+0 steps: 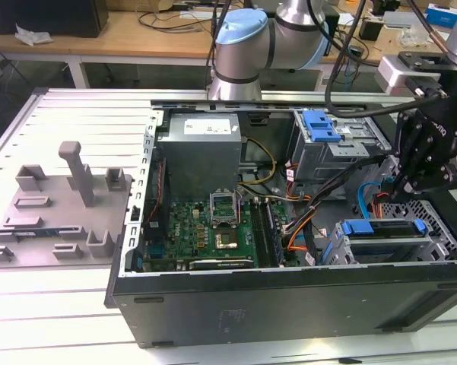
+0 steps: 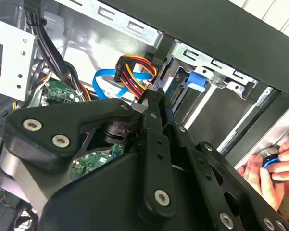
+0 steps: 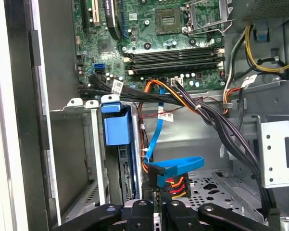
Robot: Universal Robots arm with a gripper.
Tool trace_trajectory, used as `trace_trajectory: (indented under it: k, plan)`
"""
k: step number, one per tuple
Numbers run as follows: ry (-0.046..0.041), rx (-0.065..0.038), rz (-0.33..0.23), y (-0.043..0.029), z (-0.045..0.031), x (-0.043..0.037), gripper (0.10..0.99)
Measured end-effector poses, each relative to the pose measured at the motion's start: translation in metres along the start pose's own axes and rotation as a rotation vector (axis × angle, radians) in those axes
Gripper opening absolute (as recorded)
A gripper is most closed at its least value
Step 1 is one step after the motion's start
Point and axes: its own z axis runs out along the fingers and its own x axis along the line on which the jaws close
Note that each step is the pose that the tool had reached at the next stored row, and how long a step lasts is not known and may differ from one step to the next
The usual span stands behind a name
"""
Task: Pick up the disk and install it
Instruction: 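Insert the first disk wire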
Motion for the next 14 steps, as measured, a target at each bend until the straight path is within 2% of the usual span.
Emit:
trace_trajectory:
  k: [2, 3, 8, 13, 14]
  plan:
    - [-0.001, 0.0, -0.011, -0.0002, 0.0, 0.0022, 0.165]
    - [-0.0053, 0.0, -0.011, -0.0003, 0.0002, 0.0042, 0.165]
    - [-0.006, 0.0, -0.011, -0.0005, 0.0, 0.005, 0.165]
    - [-0.0113, 0.0, -0.011, -0.0013, -0.004, 0.0101, 0.165]
    - [-0.0116, 0.0, -0.011, -0.0018, -0.0041, 0.0134, 0.165]
